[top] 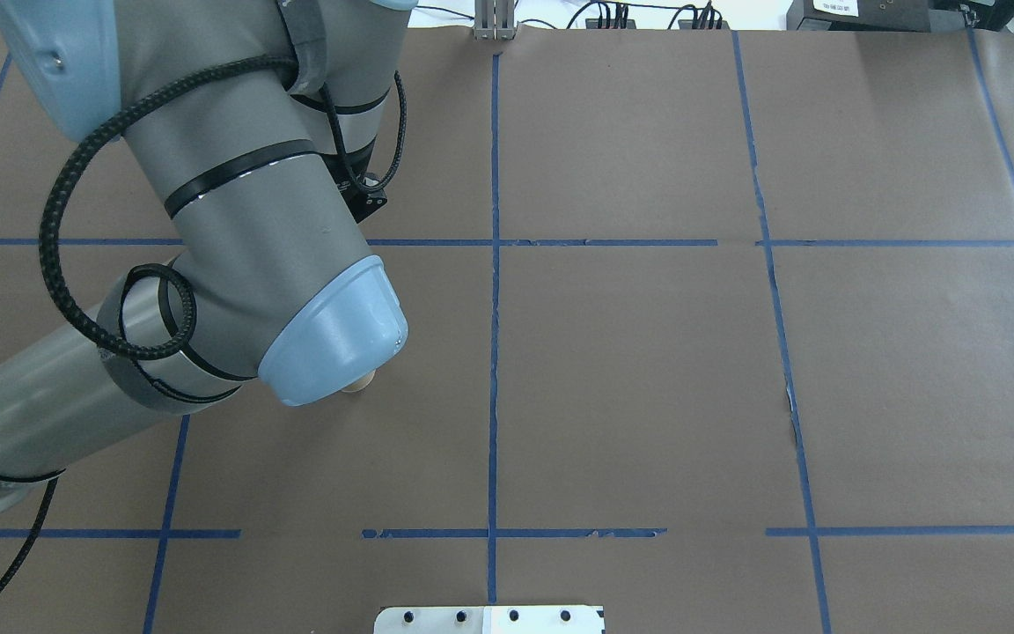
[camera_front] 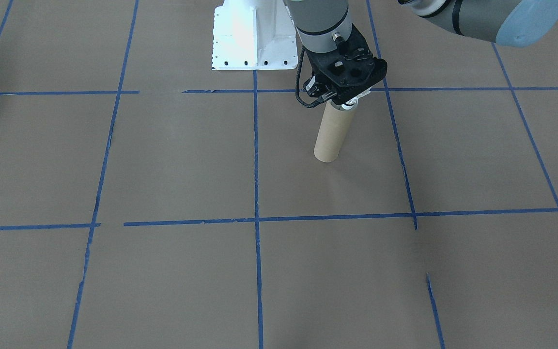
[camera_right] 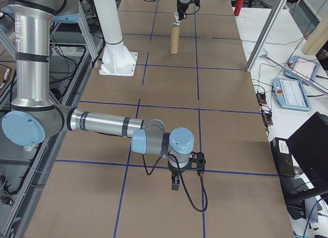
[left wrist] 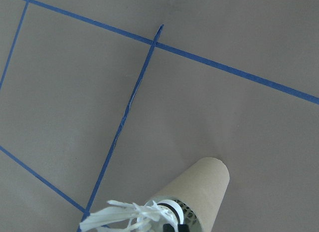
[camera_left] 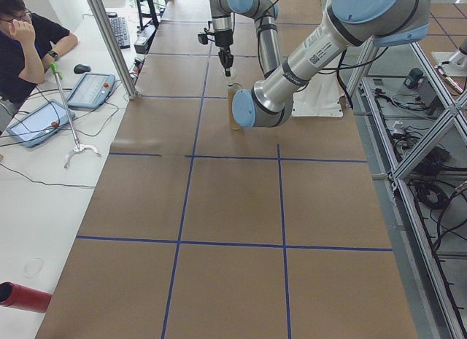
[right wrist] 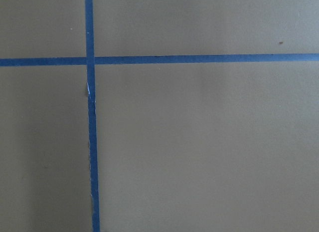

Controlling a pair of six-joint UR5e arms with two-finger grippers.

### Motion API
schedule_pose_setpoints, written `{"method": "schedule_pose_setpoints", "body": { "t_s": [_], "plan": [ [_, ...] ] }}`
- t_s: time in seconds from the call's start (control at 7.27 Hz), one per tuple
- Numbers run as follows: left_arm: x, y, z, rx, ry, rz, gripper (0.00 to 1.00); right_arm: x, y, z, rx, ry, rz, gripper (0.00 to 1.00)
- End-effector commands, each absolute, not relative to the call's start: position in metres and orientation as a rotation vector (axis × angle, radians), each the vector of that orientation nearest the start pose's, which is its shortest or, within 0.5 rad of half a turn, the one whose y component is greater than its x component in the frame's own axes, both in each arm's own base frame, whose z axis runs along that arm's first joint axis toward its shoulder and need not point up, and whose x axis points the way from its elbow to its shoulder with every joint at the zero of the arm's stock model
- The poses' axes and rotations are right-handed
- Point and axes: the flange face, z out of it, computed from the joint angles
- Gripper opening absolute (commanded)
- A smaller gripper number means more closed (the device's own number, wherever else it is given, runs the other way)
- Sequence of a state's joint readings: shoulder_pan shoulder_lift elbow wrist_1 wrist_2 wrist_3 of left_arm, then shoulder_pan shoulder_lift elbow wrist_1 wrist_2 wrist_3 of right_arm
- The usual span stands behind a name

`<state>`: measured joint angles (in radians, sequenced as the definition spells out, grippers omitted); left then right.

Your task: Collect badminton balls into bucket

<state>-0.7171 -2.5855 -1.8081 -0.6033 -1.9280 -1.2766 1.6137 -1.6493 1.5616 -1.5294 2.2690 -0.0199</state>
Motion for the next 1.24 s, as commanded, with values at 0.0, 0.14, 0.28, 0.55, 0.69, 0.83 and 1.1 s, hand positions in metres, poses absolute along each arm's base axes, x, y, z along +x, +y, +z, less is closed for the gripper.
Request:
{"method": "schedule_pose_setpoints", "body": {
  "t_s": [0.0, 0.14, 0.28, 0.55, 0.69, 0.83, 1.1],
  "plan": [
    [0.392, -0.472, 0.077, -0.169, 0.426, -0.357, 0.70, 0.089, -0.450, 0.701, -0.022, -0.699, 0.038, 1.00],
    [0.392, -0.472, 0.078, -0.170, 0.425, -0.357, 0.92, 0.089, -0.450, 0.701, -0.022, -0.699, 0.038, 1.00],
    [0.391, -0.472, 0.080, -0.168, 0.421, -0.357, 0.99, 0.089, -0.450, 0.701, -0.022, -0.699, 0.038, 1.00],
    [0.383, -0.466, 0.087, -0.156, 0.433, -0.339, 0.99, 0.089, -0.450, 0.701, -0.022, -0.699, 0.038, 1.00],
    [0.361, -0.451, 0.085, -0.103, 0.499, -0.260, 0.99, 0.089, -0.450, 0.701, -0.022, -0.699, 0.038, 1.00],
    [0.338, -0.452, 0.090, -0.041, 0.562, -0.227, 0.99, 0.089, -0.450, 0.701, -0.022, -0.699, 0.038, 1.00],
    [0.267, -0.500, 0.108, 0.104, 0.663, -0.183, 0.99, 0.089, -0.450, 0.701, -0.022, -0.699, 0.038, 1.00]
  ]
}}
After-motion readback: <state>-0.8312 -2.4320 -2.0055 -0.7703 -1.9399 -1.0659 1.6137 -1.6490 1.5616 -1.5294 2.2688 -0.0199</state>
